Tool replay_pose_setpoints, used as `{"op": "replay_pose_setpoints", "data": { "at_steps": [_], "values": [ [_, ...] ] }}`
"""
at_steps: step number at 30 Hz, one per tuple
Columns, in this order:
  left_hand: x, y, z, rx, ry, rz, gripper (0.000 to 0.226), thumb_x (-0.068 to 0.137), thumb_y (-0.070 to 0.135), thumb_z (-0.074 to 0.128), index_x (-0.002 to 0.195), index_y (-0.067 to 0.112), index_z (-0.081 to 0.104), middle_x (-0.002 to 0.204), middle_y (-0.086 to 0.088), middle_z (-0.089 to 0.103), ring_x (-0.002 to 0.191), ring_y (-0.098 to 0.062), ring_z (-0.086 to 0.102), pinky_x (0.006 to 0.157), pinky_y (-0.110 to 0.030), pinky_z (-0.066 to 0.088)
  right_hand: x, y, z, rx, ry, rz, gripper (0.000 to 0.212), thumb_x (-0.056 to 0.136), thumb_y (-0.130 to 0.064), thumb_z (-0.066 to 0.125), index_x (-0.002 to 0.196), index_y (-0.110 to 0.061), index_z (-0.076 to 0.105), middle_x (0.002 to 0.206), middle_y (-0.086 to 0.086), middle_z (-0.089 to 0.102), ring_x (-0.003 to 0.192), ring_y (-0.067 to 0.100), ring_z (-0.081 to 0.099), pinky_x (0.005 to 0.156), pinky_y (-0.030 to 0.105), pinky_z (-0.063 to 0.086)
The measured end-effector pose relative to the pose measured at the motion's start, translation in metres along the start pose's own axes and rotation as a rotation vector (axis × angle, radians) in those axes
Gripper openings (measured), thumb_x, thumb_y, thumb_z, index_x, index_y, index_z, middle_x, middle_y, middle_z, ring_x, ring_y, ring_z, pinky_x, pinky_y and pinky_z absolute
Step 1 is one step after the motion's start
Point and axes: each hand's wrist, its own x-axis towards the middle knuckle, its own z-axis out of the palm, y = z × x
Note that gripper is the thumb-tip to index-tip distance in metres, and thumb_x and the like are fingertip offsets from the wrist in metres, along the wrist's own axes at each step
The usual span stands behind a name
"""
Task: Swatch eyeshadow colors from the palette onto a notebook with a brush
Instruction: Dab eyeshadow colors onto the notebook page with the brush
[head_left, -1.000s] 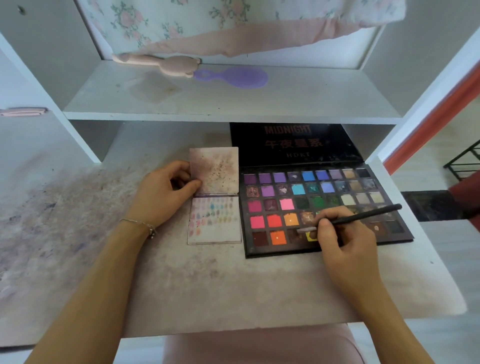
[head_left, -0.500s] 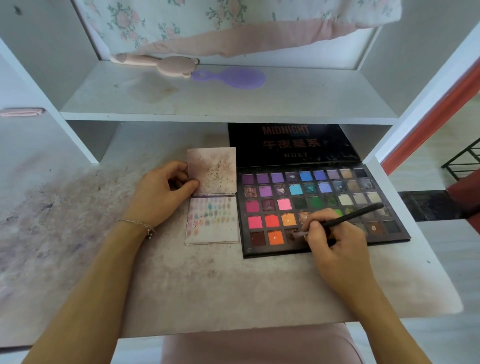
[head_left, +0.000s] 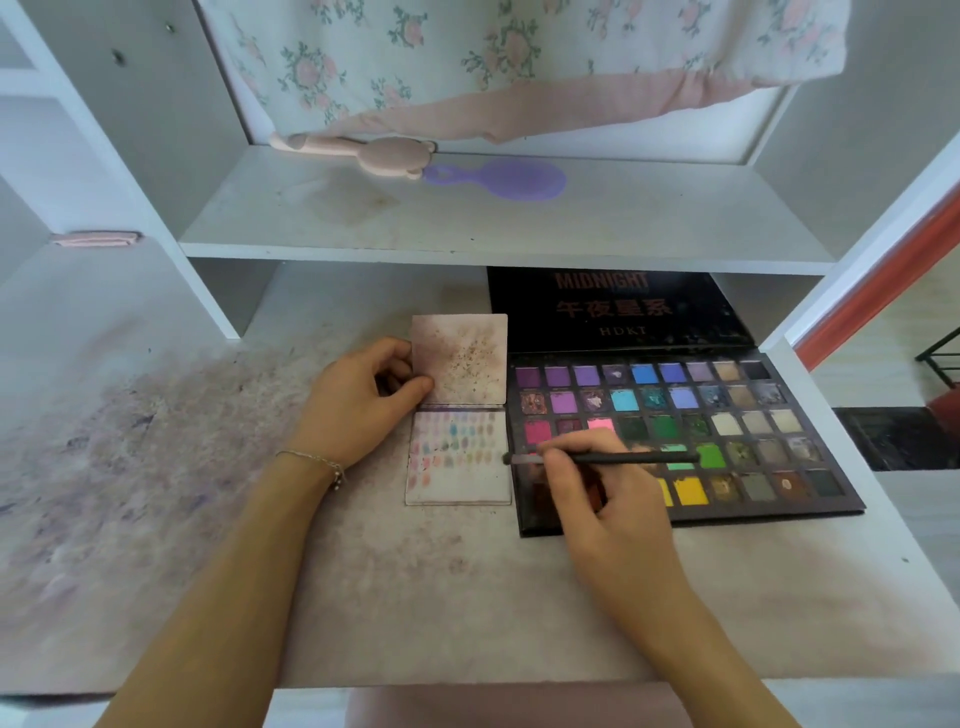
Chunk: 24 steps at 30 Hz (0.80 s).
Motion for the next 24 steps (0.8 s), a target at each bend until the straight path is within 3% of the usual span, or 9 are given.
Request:
{"op": "replay_pose_setpoints", "data": {
  "at_steps": [3,6,10,15,20,24],
  "values": [
    [0.0,0.001,0.0,0.009,-0.007,0.008,0.018,0.079,0.018,0.068,0.088,0.025,0.054,0.073,0.015,0.056,0.073,-0.012,0.055,0.068,-0.023,0.041,0.005,-0.008,0.018,-0.008,-0.059,-0.021,0.018,0.085,-0.024,0.05,0.082,-0.042,0.047,0.075,-0.013,0.06,0.07,0.001,0.056,0.057,0.008,0.04],
    [0.0,0.0,0.0,0.025,-0.002,0.014,0.017,0.079,0.019,0.068,0.091,0.022,0.056,0.074,0.012,0.057,0.074,-0.012,0.056,0.07,-0.024,0.041,0.007,-0.013,0.031,-0.006,-0.089,-0.025,0.019,0.085,-0.026,0.05,0.079,-0.042,0.044,0.075,-0.005,0.064,0.068,0.002,0.056,0.057,0.011,0.041],
    [0.0,-0.003,0.0,0.024,0.015,0.016,0.018,0.078,0.02,0.069,0.09,0.022,0.056,0.072,0.017,0.055,0.07,-0.008,0.054,0.066,-0.02,0.041,0.006,-0.013,0.04,-0.048,-0.135,-0.052,0.014,0.084,-0.022,0.05,0.079,-0.034,0.044,0.073,-0.002,0.062,0.064,-0.006,0.051,0.057,0.004,0.034],
    [0.001,-0.004,0.0,0.027,0.012,0.023,0.021,0.078,0.021,0.069,0.086,0.029,0.051,0.071,0.023,0.053,0.067,0.004,0.051,0.063,-0.007,0.036,0.006,-0.011,0.04,-0.058,-0.151,-0.049,0.006,0.085,-0.022,0.05,0.081,-0.027,0.049,0.074,-0.004,0.06,0.067,-0.002,0.051,0.058,0.004,0.035],
    [0.001,-0.005,0.001,0.023,0.009,0.026,0.021,0.078,0.022,0.069,0.087,0.029,0.051,0.072,0.023,0.054,0.068,0.0,0.052,0.065,-0.01,0.039,0.006,-0.01,0.041,-0.112,-0.194,-0.026,0.01,0.084,-0.026,0.047,0.085,-0.02,0.056,0.077,-0.008,0.057,0.067,0.0,0.049,0.062,0.009,0.038],
    [0.002,-0.006,0.001,0.027,0.009,0.021,0.019,0.078,0.022,0.069,0.09,0.025,0.055,0.072,0.022,0.054,0.07,-0.005,0.055,0.066,-0.016,0.041,0.006,-0.01,0.041,-0.149,-0.226,-0.019,0.009,0.084,-0.028,0.045,0.084,-0.025,0.053,0.077,-0.012,0.052,0.067,-0.001,0.046,0.059,0.011,0.036]
  ]
}}
